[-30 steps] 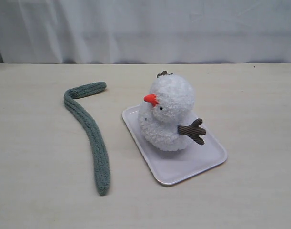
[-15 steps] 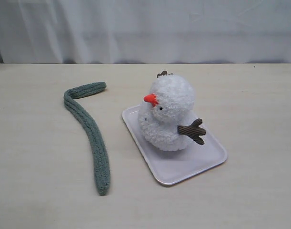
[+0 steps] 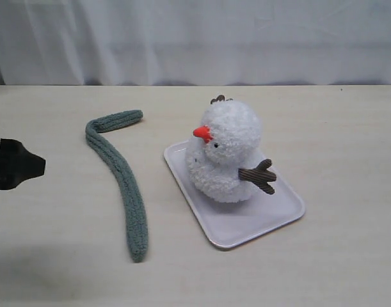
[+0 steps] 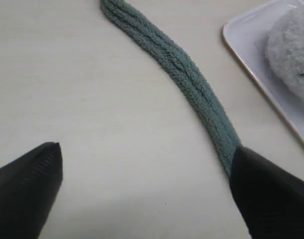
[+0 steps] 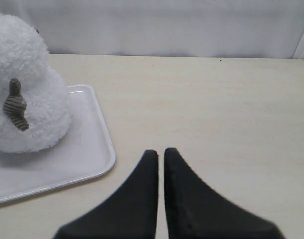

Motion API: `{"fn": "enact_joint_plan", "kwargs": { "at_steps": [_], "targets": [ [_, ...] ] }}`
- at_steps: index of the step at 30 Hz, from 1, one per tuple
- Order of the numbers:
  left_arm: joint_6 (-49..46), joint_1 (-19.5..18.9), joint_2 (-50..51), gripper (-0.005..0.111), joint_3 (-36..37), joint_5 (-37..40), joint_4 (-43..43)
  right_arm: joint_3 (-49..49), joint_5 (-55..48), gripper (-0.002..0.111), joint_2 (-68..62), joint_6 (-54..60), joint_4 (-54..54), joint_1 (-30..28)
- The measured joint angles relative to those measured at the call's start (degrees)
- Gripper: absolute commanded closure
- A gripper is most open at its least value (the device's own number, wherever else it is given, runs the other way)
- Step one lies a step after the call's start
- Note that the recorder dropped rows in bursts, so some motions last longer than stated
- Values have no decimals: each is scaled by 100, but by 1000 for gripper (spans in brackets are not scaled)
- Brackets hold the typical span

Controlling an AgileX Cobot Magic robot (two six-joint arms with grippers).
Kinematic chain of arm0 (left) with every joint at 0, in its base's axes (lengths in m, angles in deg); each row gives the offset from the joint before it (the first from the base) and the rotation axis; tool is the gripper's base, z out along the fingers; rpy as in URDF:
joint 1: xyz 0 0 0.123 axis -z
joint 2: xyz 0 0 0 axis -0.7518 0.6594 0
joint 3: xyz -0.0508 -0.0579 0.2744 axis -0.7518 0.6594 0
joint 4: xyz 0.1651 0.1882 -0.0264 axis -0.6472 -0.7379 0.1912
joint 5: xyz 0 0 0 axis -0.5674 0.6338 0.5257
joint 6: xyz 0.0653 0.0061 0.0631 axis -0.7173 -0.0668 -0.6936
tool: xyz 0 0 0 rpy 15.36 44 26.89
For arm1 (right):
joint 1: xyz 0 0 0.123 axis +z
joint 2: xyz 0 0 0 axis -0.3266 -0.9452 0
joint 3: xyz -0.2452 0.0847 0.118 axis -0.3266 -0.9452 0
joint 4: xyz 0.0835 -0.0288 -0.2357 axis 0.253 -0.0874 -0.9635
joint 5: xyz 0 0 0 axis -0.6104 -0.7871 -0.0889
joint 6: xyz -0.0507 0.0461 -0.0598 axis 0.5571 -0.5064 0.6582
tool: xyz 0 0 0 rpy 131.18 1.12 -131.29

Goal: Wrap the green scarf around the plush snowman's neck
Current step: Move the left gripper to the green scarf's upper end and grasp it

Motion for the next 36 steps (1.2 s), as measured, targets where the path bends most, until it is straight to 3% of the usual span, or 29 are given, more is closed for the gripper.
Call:
{"fn": "enact_joint_plan", "kwargs": {
  "at_steps": [10,14,18,21,28,36],
  "targets": [
    [-157,30,1199,21,-720,204,453,0,0,104,0,0,0,0],
    [-210,395,1686,21,-986,66,484,0,0,104,0,0,0,0],
    [-211,914,2283,21,-1209,-571,529,0,0,104,0,0,0,0],
    [-30,1066,2835,21,-1464,-957,579,0,0,104,0,0,0,0],
    [382,1080,4368,21,-2427,-1138,617,0,0,104,0,0,0,0],
    [432,1089,5412,22,-3466,-1017,762,0,0,104,0,0,0,0]
  ]
}}
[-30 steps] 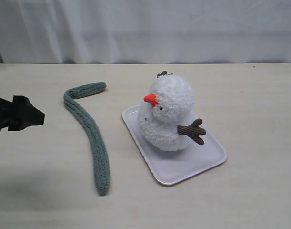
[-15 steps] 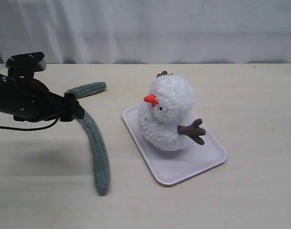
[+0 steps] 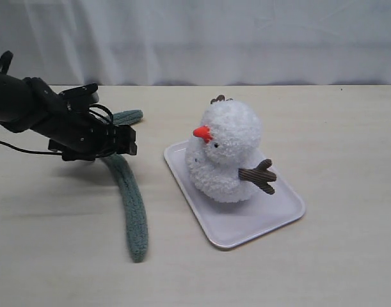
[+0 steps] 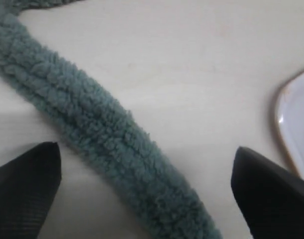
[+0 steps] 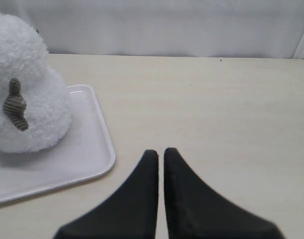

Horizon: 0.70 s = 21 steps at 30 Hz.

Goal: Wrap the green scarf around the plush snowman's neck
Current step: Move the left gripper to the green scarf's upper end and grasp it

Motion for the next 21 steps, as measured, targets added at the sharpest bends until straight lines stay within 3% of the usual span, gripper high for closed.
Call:
{"fn": "enact_joint_plan", "kwargs": {
  "at_steps": [9,19,21],
  "targets": [
    [76,0,271,51,-199,-3,10,0,0,104,0,0,0,0],
    [183,0,294,103,-208,772,20,0,0,104,0,0,0,0],
    [143,0,294,107,-208,955,-21,0,0,104,0,0,0,0]
  ]
}}
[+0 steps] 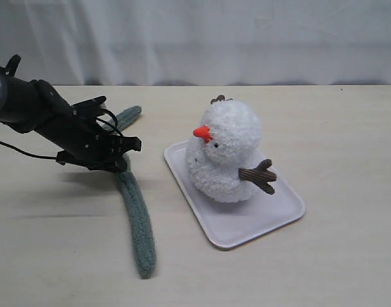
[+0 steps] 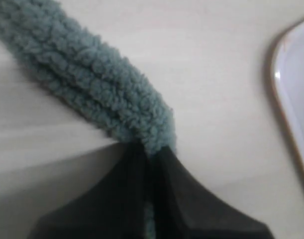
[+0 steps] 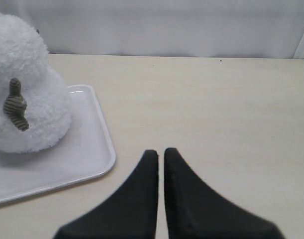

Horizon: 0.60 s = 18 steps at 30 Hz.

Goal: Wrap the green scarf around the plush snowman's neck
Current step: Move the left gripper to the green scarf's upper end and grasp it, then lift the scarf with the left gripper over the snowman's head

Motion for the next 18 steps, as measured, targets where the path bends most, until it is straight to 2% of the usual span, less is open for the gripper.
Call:
{"fn": "enact_joint_plan", "kwargs": {
  "at_steps": [12,15,18],
  "targets": [
    [-126,0,-212,107,10,699,-510,0,0,104,0,0,0,0],
    [-296,0,-536,107,20,713,-603,0,0,104,0,0,0,0],
    [-614,0,-1315,107,20,590,-626,0,0,104,0,0,0,0]
  ]
}}
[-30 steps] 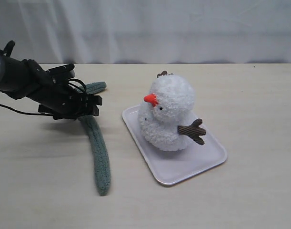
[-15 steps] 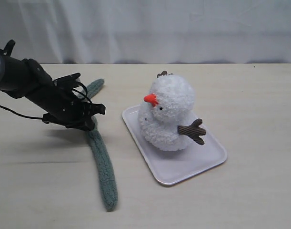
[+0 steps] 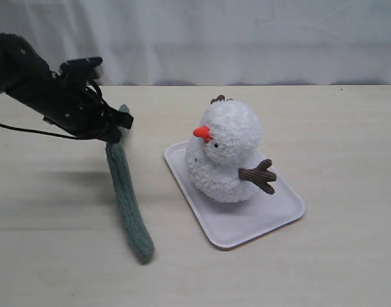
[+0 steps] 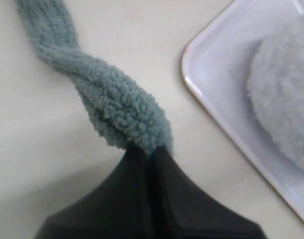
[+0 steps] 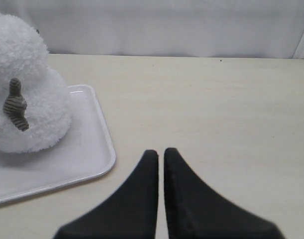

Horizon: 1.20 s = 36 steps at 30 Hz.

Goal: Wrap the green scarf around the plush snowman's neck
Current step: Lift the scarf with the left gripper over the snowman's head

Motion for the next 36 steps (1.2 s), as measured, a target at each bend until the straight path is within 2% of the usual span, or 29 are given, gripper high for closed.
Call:
{"fn": "enact_joint_plan", "kwargs": {
  "at_steps": [6,9,11,12,15,17,23,26,36],
  "targets": [
    [-472,0,-1192,107,0,-304,1,0,0,104,0,0,0,0],
    [-699,62,-1539,107,0,-555,395,0,0,104,0,0,0,0],
    [-1101,280,-1665,107,0,-866,942,0,0,104,0,0,0,0],
    [-1313,604,-1681,107,0,-1211,1328,0,0,104,0,0,0,0],
    [-1408,1138,-1681,107,-39,-1733,1457,0,0,104,0,0,0,0],
    [-1490,1678,-1681,107,-232,-2037,1488,0,0,104,0,0,27,0],
    [-1622,2505,-1681,107,-544,-2715,1508,0,0,104,0,0,27,0],
    [-1622,2644,-1670,107,-551,-2769,1508,0,0,104,0,0,27,0],
    [-1727,2654,-1109,107,-557,-2420,1508,0,0,104,0,0,27,0]
  ]
}}
